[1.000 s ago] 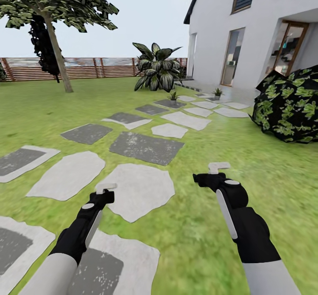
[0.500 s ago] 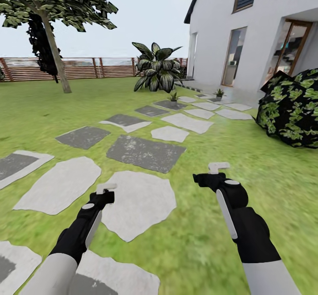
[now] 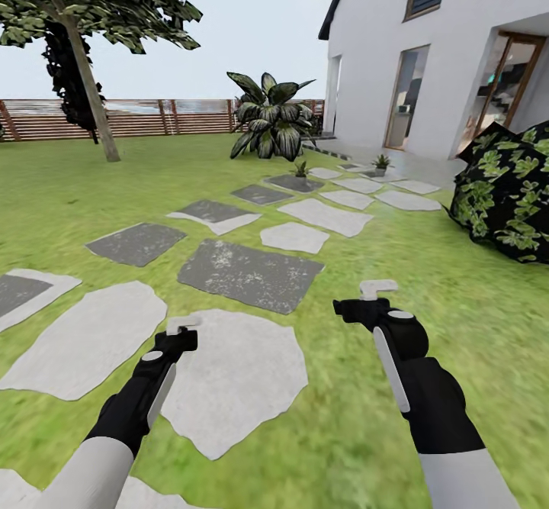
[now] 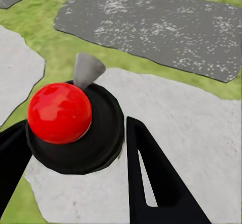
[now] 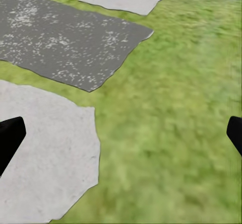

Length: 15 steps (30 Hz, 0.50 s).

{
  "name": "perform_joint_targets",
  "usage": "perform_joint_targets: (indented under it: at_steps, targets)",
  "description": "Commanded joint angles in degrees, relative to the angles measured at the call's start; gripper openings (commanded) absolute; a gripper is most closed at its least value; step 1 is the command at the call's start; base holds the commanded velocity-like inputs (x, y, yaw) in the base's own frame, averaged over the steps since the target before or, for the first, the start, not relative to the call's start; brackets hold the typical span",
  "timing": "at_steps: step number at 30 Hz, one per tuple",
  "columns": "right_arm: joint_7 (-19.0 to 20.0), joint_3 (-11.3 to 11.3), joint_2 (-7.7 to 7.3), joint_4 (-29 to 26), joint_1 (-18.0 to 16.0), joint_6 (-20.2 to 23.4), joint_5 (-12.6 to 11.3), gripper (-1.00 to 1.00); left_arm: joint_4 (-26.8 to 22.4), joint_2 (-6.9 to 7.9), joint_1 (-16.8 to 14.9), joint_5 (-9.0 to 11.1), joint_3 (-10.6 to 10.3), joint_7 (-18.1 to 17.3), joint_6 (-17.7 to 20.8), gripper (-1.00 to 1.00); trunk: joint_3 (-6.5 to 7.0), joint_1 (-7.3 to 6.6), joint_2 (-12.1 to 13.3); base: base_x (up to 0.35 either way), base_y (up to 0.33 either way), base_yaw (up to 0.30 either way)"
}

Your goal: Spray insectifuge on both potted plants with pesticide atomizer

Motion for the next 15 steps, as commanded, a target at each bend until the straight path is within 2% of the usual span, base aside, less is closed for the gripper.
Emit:
perform_joint_targets:
  at_steps: [1,15]
  targets:
    - [-0.4,0.1,0.0,0.0,0.0,0.3,-0.1,1.0,-0.1,-0.01,0.0,0.1,0.0,0.2,0.3,-1.0,-0.06,0.02,0.0,0.347,0.0,0.0]
    - [-0.4,0.1,0.0,-0.1,0.0,0.3,-0.1,1.0,-0.1,-0.01,0.0,0.1,0.0,0.2,0.3,-1.0,-0.06,0.02,0.0,0.347,0.0,0.0]
